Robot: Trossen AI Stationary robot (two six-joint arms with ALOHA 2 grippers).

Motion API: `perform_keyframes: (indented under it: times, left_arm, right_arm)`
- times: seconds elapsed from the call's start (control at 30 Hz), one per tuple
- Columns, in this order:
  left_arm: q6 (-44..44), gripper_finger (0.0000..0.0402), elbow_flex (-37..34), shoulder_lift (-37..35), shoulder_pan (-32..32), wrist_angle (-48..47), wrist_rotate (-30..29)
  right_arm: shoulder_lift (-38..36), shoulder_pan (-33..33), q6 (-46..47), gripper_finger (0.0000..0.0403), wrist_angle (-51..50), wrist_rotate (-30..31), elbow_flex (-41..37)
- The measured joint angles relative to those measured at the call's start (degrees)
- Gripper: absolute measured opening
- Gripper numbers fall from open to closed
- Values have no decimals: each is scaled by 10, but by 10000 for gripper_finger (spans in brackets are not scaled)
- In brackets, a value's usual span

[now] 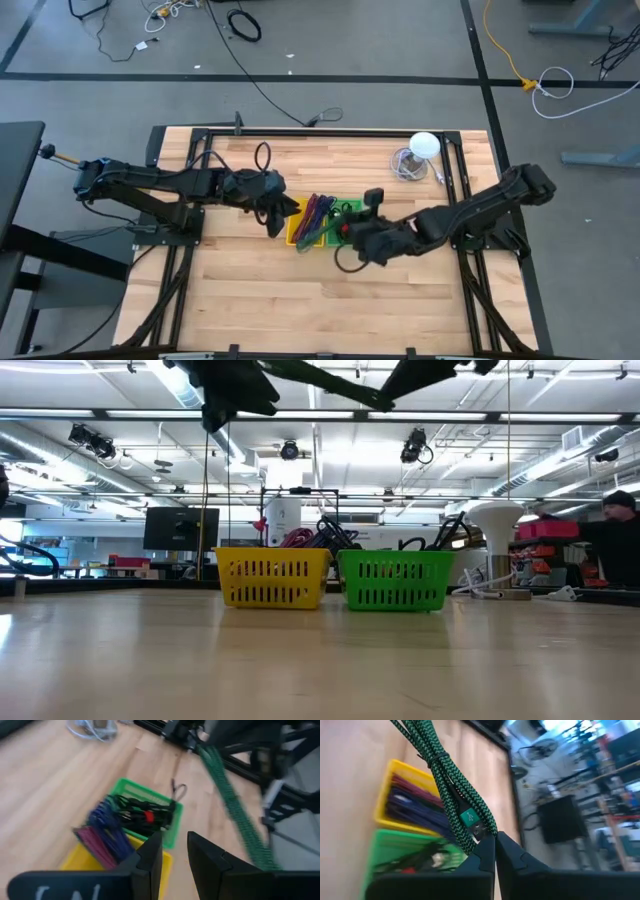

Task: Pick & Place USB Port
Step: Put the green charger cable into the yellow basket

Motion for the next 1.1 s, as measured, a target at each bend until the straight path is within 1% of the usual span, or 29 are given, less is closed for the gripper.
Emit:
perform_keyframes:
  times: [0.07,0.13,0.23,0.3,0.37,0.43,0.57,0.7,0.77,0.83,1.1]
  left_arm:
    - [-20,96,0,6,0,6,28]
    - [-32,96,0,10,0,3,60]
    - [-55,96,1,28,1,14,100]
    - [-67,96,1,40,4,15,127]
    - [-73,96,1,54,9,15,147]
    - [-82,96,0,69,14,15,165]
    - [-92,97,0,97,22,46,214]
    - [-97,97,0,121,27,78,252]
    - [-96,97,0,126,33,94,273]
    - [-96,97,0,126,41,100,284]
    - [-96,97,0,125,72,100,303]
  right_arm:
    - [0,-11,-25,0,6,-3,0]
    - [6,-25,-40,0,9,-22,0]
    - [14,-37,-58,0,8,-22,0]
    - [17,-41,-72,0,27,-17,0]
    - [17,-41,-76,0,29,-10,0]
    - [18,-40,-81,0,36,-16,0]
    - [20,-40,-85,0,32,-16,0]
    - [20,-40,-85,0,25,-11,0]
    - [20,-40,-73,0,22,-20,0]
    - [20,-40,-61,0,12,-35,0]
    - [20,-31,-40,0,-17,-25,0]
